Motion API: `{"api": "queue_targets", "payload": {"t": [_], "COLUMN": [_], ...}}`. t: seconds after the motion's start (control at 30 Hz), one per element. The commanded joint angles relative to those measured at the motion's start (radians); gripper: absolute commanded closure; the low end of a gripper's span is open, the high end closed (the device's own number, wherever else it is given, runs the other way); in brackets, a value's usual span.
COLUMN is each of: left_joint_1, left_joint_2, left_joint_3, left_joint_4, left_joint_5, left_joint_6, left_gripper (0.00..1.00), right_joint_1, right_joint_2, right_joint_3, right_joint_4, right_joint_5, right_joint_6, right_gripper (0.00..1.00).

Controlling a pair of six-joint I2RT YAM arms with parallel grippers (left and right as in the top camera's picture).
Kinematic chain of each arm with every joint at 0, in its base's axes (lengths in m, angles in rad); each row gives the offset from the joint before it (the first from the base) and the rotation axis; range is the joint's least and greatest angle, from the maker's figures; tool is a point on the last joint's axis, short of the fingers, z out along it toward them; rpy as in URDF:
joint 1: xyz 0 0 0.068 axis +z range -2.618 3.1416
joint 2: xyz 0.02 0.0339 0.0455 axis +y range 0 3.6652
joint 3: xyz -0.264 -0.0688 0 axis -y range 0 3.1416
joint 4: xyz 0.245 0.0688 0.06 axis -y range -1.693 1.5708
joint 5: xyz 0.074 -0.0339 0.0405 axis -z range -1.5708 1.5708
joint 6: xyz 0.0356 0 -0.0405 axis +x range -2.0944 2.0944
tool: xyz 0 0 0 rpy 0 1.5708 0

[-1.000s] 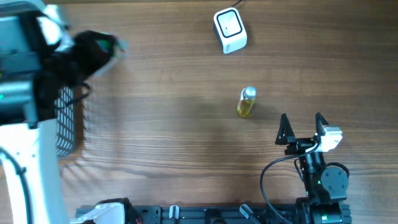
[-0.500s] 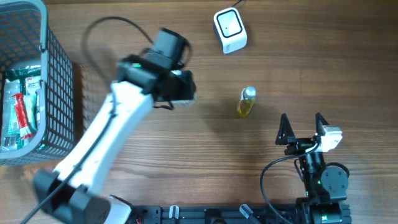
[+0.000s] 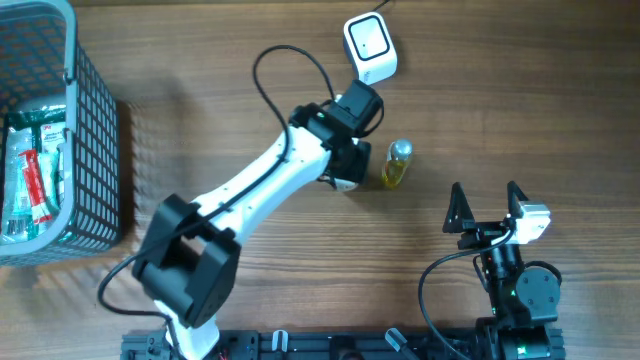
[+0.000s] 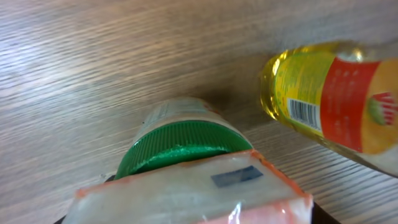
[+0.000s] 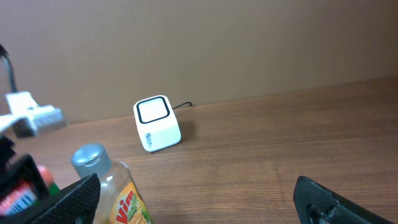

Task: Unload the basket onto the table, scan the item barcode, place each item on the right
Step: 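Carry the red box out and place it beside the bottle, then return the left gripper to the basket and grasp the green packet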

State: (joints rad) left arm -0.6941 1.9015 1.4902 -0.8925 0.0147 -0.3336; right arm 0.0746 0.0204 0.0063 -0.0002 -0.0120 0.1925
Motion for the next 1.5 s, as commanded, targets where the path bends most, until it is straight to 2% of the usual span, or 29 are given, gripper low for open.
{"api": "queue_targets", "payload": {"t": [0.0, 0.23, 0.37, 0.4, 0.43, 0.5, 0.57, 0.87, 1.13, 1.33, 1.43, 1.47], "left_joint_1": [-0.009, -0.01, -0.01, -0.01, -0.01, -0.01, -0.01, -0.003, 0.104, 0.297, 0.405, 0.45], "left_joint_2": [0.027, 0.072, 0.077, 0.077, 0.077, 0.077, 0.077, 0.025, -0.183, -0.368, -0.422, -0.436], "left_joint_3": [0.002, 0.001, 0.001, 0.001, 0.001, 0.001, 0.001, 0.005, 0.06, 0.065, 0.065, 0.064], "left_joint_4": [0.015, 0.021, 0.023, 0.022, 0.02, 0.014, 0.01, 0.006, 0.006, -0.065, -0.171, -0.226], "left_joint_5": [-0.028, -0.027, -0.027, -0.027, -0.027, -0.026, -0.019, -0.005, -0.01, -0.052, -0.054, -0.054], "left_joint_6": [0.077, 0.093, 0.037, 0.034, 0.034, 0.034, 0.034, 0.035, 0.035, 0.033, 0.005, -0.016], "left_gripper": [0.63, 0.6, 0.58, 0.52, 0.42, 0.37, 0.27, 0.0, 0.0, 0.0, 0.07, 0.19], "right_joint_1": [-0.004, -0.004, -0.004, -0.004, -0.004, -0.004, -0.004, -0.004, -0.004, -0.004, -0.004, -0.004], "right_joint_2": [-0.003, -0.003, -0.003, -0.003, -0.003, -0.003, -0.003, -0.003, -0.003, -0.003, -0.003, -0.003], "right_joint_3": [-0.001, -0.001, -0.001, -0.001, -0.001, -0.001, -0.001, -0.001, -0.001, -0.001, -0.001, -0.001], "right_joint_4": [0.005, 0.005, 0.005, 0.005, 0.005, 0.005, 0.005, 0.005, 0.005, 0.005, 0.005, 0.005], "right_joint_5": [-0.013, -0.013, -0.013, -0.013, -0.013, -0.013, -0.013, -0.013, -0.013, -0.013, -0.013, -0.013], "right_joint_6": [-0.007, -0.007, -0.007, -0.007, -0.007, -0.007, -0.007, -0.007, -0.006, -0.007, -0.007, -0.006], "right_gripper": [0.0, 0.0, 0.0, 0.0, 0.0, 0.0, 0.0, 0.0, 0.0, 0.0, 0.0, 0.0]}}
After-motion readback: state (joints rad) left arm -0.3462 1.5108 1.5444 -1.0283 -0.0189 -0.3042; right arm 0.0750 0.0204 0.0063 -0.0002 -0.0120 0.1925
